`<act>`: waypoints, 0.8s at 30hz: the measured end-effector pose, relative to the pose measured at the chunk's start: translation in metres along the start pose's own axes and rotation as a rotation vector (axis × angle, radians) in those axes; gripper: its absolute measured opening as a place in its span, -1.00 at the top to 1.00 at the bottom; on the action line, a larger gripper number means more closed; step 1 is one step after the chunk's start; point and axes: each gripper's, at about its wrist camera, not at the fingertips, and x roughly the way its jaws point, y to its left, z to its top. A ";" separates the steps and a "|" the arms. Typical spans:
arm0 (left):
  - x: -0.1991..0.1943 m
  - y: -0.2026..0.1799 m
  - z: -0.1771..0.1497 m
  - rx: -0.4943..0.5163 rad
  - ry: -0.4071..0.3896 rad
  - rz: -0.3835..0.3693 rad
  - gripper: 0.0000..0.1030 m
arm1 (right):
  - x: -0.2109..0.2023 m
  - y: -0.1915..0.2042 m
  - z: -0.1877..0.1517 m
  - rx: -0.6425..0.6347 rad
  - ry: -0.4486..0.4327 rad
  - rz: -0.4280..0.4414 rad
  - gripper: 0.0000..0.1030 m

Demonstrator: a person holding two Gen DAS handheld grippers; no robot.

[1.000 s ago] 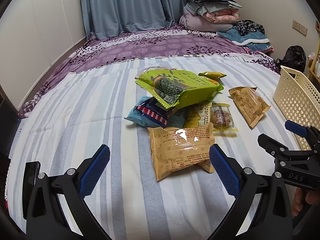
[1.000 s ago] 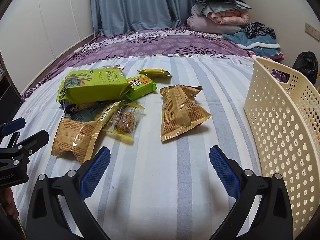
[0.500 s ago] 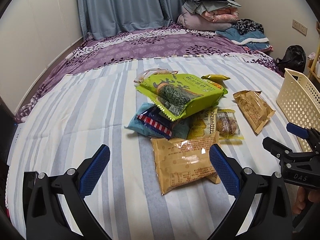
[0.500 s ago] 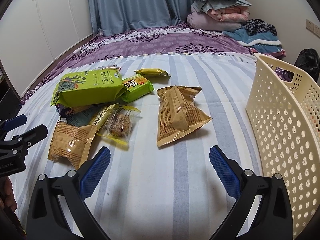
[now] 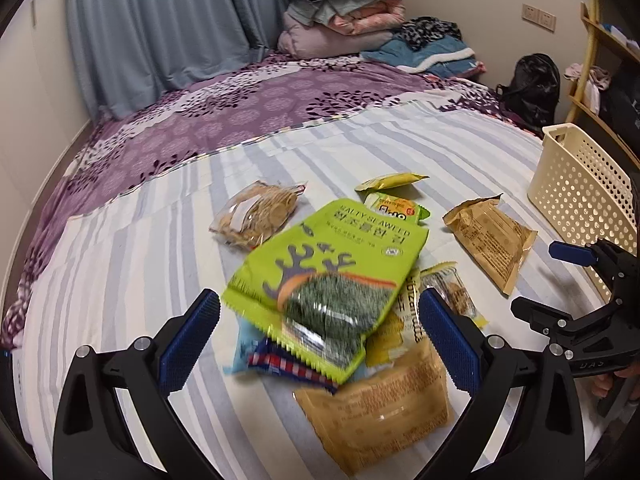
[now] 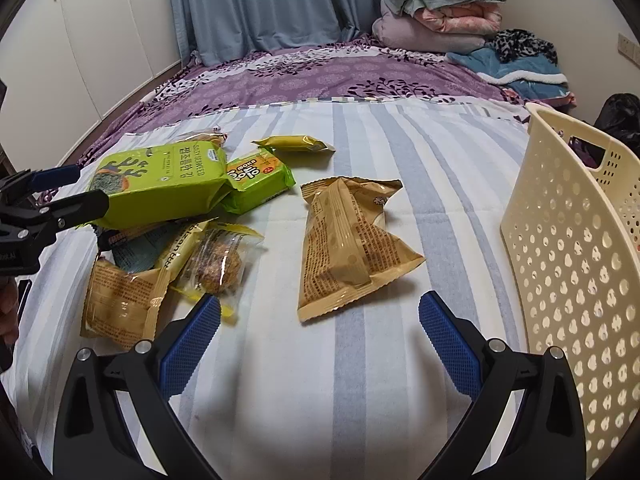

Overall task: Organize snacks
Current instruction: 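Grasp the tan cookie packet with the right gripper while the left gripper grasps the green seaweed bag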

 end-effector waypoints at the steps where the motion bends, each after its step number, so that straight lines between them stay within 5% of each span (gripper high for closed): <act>1: 0.003 0.000 0.003 0.012 0.002 -0.008 -0.95 | 0.002 -0.001 0.002 0.001 0.003 -0.001 -0.91; 24: 0.039 -0.007 0.039 0.243 0.065 -0.127 -0.95 | 0.032 -0.021 0.045 0.019 -0.009 -0.065 -0.91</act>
